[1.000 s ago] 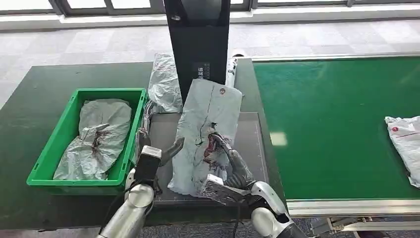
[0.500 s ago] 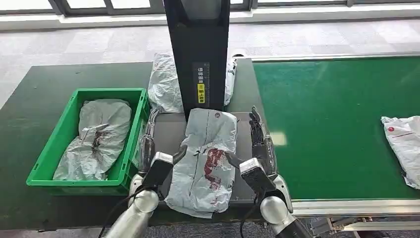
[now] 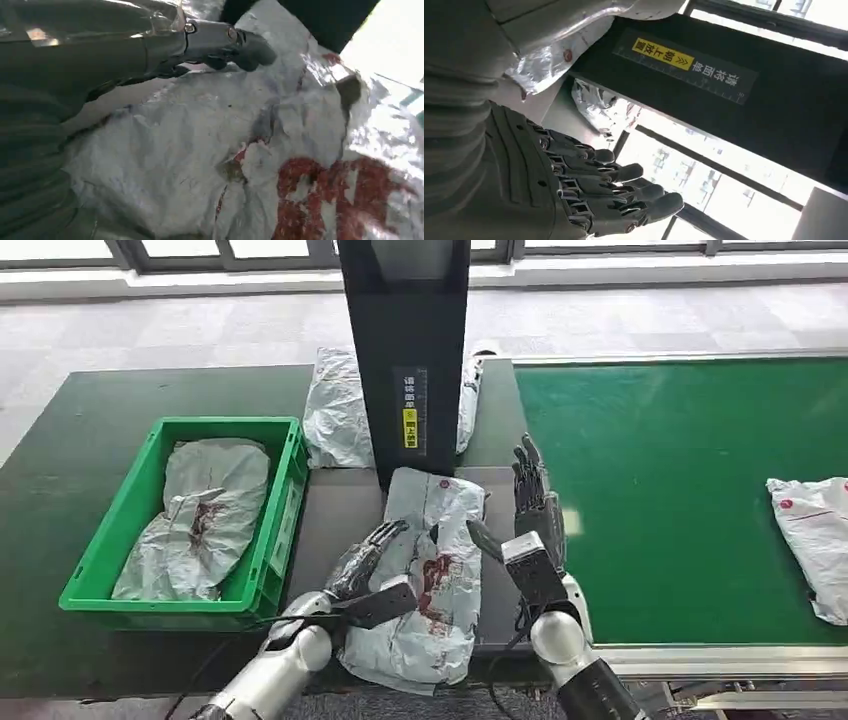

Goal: Moved the parcel from conveyor to table for the left to box.

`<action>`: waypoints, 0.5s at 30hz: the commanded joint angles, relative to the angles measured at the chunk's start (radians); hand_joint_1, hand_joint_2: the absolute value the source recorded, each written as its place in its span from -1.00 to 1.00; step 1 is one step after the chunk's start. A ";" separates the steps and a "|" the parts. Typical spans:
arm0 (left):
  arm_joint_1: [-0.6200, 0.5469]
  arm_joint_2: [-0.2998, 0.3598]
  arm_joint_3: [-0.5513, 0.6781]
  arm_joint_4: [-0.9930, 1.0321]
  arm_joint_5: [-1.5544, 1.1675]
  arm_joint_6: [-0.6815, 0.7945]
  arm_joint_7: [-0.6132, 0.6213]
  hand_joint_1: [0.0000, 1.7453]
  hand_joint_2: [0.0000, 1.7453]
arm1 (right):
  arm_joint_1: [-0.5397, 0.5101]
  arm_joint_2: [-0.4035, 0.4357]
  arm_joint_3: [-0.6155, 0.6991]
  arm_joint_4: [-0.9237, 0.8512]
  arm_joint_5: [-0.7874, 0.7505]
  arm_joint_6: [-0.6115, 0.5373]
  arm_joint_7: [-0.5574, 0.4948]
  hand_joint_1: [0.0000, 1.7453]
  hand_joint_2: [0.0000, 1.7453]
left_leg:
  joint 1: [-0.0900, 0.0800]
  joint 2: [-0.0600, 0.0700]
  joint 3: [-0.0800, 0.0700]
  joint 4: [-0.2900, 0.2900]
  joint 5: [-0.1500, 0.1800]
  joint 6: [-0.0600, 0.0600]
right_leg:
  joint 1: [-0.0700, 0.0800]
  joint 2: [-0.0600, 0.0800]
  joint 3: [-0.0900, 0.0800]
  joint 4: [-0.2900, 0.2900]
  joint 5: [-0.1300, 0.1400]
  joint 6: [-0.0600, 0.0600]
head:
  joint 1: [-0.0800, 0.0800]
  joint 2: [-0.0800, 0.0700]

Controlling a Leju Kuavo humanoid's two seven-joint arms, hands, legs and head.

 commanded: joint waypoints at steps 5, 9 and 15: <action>-0.160 0.065 -0.093 0.226 -0.067 -0.171 -0.036 1.00 1.00 | 0.089 0.010 -0.130 -0.071 0.060 0.020 0.041 -1.00 1.00 | 0.000 0.000 0.007 -0.001 -0.003 0.002 | -0.001 0.002 0.012 -0.002 -0.003 0.002 | 0.000 0.000; -0.153 0.063 -0.092 0.225 -0.067 -0.168 -0.037 1.00 1.00 | 0.084 0.012 -0.129 -0.070 0.063 0.022 0.043 -1.00 1.00 | 0.000 0.002 0.005 -0.003 -0.004 0.001 | -0.002 0.005 0.013 -0.003 -0.003 0.001 | 0.000 0.000; -0.209 0.054 -0.018 0.138 0.012 -0.081 -0.078 1.00 1.00 | 0.140 0.003 -0.170 -0.105 0.073 0.020 0.052 -1.00 1.00 | 0.000 0.001 0.016 -0.002 -0.003 0.000 | 0.000 0.005 0.014 -0.003 -0.003 0.000 | 0.000 0.000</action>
